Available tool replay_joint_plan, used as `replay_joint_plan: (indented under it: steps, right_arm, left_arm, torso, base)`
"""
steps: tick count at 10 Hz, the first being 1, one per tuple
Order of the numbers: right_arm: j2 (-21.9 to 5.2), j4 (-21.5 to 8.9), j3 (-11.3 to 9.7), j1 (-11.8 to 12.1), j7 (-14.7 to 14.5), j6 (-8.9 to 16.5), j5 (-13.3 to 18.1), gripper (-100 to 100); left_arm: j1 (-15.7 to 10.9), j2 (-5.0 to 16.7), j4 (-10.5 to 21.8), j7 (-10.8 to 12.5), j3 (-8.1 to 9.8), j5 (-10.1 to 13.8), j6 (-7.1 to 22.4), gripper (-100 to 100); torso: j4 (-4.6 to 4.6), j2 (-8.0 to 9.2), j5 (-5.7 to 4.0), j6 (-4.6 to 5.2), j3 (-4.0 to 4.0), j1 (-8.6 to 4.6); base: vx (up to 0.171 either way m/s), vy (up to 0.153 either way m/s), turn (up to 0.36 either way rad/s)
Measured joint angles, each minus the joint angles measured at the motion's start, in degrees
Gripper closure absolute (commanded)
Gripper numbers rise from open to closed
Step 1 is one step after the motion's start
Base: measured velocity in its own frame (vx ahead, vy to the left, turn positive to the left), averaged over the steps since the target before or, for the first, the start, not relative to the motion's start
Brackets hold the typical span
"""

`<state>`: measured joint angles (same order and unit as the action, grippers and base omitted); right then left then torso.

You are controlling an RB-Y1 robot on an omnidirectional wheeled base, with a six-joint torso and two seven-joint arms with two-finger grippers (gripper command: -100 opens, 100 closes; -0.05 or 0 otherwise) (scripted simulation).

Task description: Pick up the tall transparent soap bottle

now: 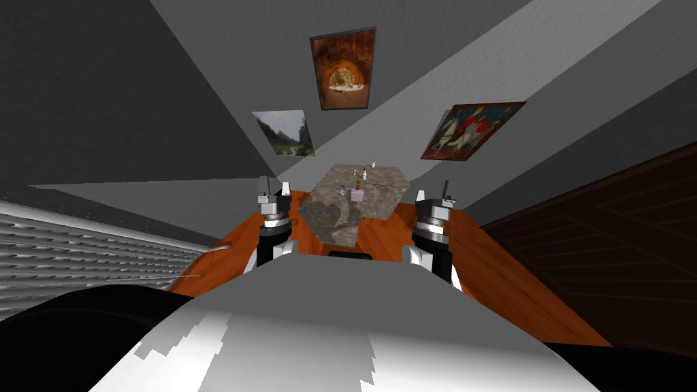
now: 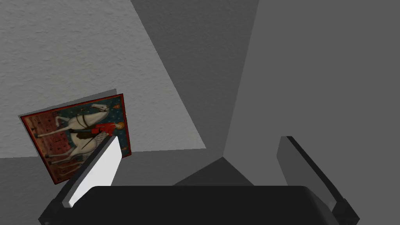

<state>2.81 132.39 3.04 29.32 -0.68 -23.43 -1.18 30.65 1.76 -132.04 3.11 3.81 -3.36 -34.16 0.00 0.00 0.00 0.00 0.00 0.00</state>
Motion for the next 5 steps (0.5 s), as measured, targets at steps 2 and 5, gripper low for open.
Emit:
replay_joint_plan:
  steps: [2, 5]
  right_arm:
    - [-2.25, -0.27, -0.19, 0.20, 0.00, -0.02, 0.36, -100]
    - [-7.09, -2.65, -0.88, 0.54, -0.18, -1.15, 1.74, -100]
  left_arm:
    - [0.00, 0.00, 0.00, 0.00, 0.00, 0.00, 0.00, 0]
    - [0.00, 0.00, 0.00, 0.00, 0.00, 0.00, 0.00, 0]
  torso:
    - [0.00, 0.00, -0.02, 0.00, 0.00, -0.09]
    - [0.01, 0.04, -0.04, -0.01, 0.02, -0.18]
  base:
    - [-0.001, -0.024, 0.056]
    - [-0.010, -0.034, 0.067]
